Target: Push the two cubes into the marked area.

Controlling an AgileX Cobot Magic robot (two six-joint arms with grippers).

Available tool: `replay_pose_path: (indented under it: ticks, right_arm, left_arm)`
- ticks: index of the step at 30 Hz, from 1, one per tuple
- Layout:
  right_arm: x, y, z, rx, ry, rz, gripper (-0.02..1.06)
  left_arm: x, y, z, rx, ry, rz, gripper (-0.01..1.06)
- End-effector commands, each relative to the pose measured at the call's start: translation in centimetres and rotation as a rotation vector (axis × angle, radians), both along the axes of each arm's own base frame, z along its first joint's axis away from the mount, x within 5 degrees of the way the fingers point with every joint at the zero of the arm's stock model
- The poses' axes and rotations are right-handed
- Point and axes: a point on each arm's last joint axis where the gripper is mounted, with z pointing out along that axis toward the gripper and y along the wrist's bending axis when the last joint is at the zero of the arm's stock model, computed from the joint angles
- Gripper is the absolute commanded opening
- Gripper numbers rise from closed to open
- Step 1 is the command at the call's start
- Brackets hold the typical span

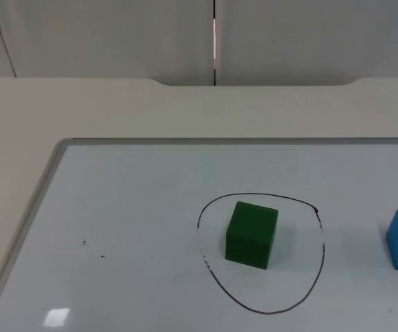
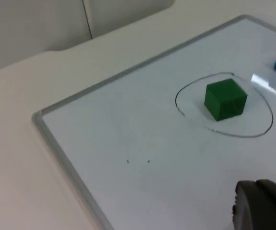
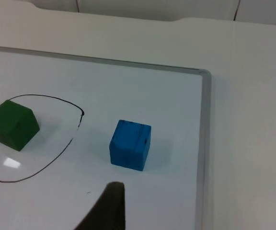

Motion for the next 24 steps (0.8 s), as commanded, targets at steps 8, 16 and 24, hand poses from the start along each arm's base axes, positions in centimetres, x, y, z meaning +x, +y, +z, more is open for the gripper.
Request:
replay_pose_path:
  ticks: [8, 16, 24]
  right_arm:
    - [0.05, 0.05, -0.05, 0.004, -0.011, -0.004, 1.05]
    - [0.05, 0.05, -0.05, 0.004, -0.011, -0.004, 1.05]
    - [0.05, 0.05, -0.05, 0.004, -0.011, -0.004, 1.05]
  left_arm:
    - [0.15, 0.06, -0.61, 0.031, 0.010, 0.001, 0.00]
    - [0.15, 0.06, -0.61, 0.031, 0.010, 0.001, 0.00]
    - [0.16, 0.08, -0.62, 0.033, 0.010, 0.003, 0.00]
